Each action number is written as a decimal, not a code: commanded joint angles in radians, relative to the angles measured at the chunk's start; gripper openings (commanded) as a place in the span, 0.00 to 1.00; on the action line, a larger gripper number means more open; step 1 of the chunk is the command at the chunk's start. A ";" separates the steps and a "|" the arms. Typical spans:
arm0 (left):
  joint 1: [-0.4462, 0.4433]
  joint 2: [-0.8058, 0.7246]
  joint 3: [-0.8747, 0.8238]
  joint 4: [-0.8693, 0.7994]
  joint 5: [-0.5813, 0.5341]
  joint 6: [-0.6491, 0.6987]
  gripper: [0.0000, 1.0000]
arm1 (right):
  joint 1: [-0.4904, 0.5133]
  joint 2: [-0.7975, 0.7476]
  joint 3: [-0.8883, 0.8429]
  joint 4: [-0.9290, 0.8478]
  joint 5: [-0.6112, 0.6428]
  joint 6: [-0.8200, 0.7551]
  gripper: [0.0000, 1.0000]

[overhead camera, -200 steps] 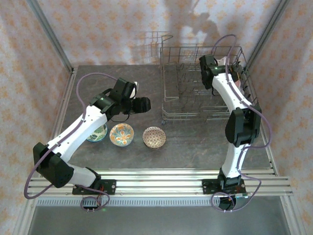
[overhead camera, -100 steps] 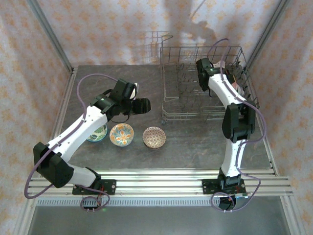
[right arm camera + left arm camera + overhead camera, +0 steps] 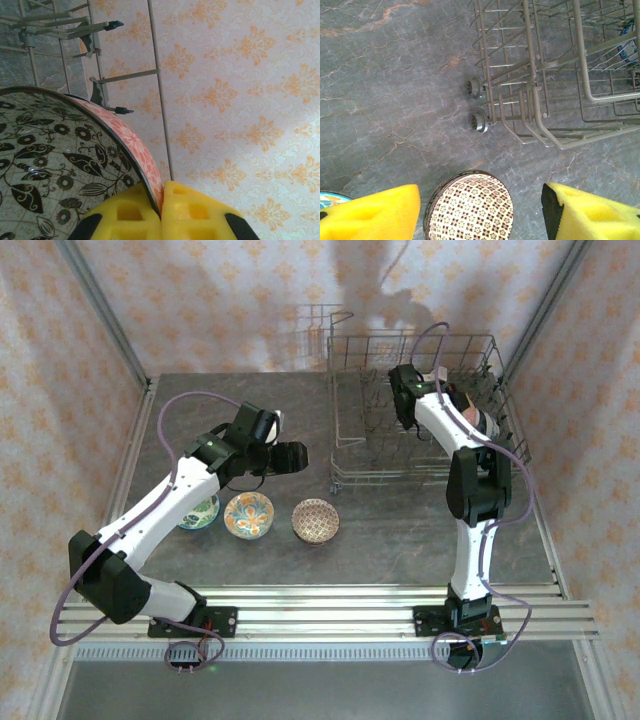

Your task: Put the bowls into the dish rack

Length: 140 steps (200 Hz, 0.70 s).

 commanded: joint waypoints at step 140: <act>0.011 -0.089 -0.049 0.015 -0.017 -0.033 0.66 | 0.034 0.092 0.103 -0.193 -0.139 0.151 0.25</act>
